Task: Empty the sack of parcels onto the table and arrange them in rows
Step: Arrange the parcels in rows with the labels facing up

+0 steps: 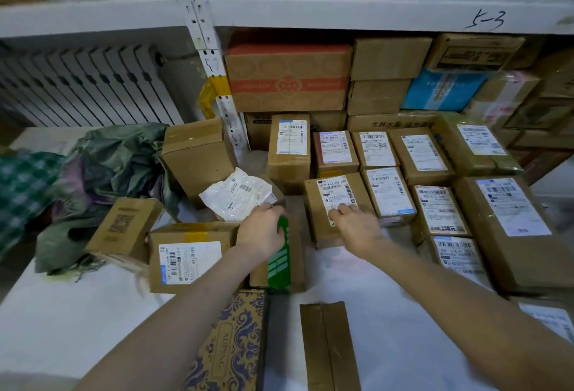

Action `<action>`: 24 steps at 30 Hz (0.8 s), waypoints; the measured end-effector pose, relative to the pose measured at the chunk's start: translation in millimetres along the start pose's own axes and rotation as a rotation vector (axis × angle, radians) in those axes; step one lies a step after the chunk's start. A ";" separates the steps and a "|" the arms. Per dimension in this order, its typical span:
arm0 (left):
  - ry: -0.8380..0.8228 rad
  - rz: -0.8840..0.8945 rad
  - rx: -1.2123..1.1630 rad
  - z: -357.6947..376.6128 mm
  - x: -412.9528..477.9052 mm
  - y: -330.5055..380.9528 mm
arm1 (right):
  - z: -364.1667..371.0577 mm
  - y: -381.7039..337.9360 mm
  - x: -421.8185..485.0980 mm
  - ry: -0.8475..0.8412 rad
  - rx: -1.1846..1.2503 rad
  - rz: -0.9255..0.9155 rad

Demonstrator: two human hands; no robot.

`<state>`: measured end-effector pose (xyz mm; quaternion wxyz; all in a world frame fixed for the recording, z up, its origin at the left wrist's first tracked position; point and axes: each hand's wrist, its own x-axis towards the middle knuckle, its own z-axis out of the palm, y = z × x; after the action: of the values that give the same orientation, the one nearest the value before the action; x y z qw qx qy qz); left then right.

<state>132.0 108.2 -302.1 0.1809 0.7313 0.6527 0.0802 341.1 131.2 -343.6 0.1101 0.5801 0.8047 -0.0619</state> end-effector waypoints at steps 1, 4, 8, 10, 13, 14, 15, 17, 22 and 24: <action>0.037 -0.028 -0.047 -2.3 0.3 -1.6 | -1.6 -4.4 -1.4 -0.023 0.030 0.005; 0.143 -0.098 -0.131 -12.3 4.2 -5.2 | -15.6 -27.5 -5.1 0.057 0.198 -0.043; 0.197 -0.127 -0.134 -25.2 3.5 -9.2 | -28.8 -75.7 -13.4 0.013 0.238 -0.117; 0.215 -0.147 -0.129 -28.3 -0.7 -13.0 | -23.8 -98.7 -17.9 -0.076 0.202 -0.067; 0.215 -0.151 -0.097 -29.2 -10.4 -19.0 | -16.6 -114.8 -17.4 -0.157 0.299 0.103; 0.225 -0.146 -0.090 -29.2 -14.1 -21.7 | -16.3 -118.6 -15.8 -0.150 0.361 0.170; 0.243 -0.141 -0.084 -29.4 -17.8 -24.3 | -15.4 -123.7 -13.5 -0.129 0.406 0.228; 0.284 -0.136 -0.090 -29.4 -21.9 -29.2 | -12.1 -136.7 -7.6 -0.105 0.400 0.303; 0.234 -0.144 -0.088 -30.3 -23.3 -38.2 | -2.4 -161.9 0.7 -0.207 0.384 0.425; 0.210 -0.141 -0.080 -30.7 -24.5 -40.6 | -6.6 -155.4 -0.9 -0.211 0.474 0.448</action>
<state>80.3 92.3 -285.9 0.1458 0.6632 0.7143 0.1692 193.5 82.3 -341.3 0.0656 0.7421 0.6050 -0.2810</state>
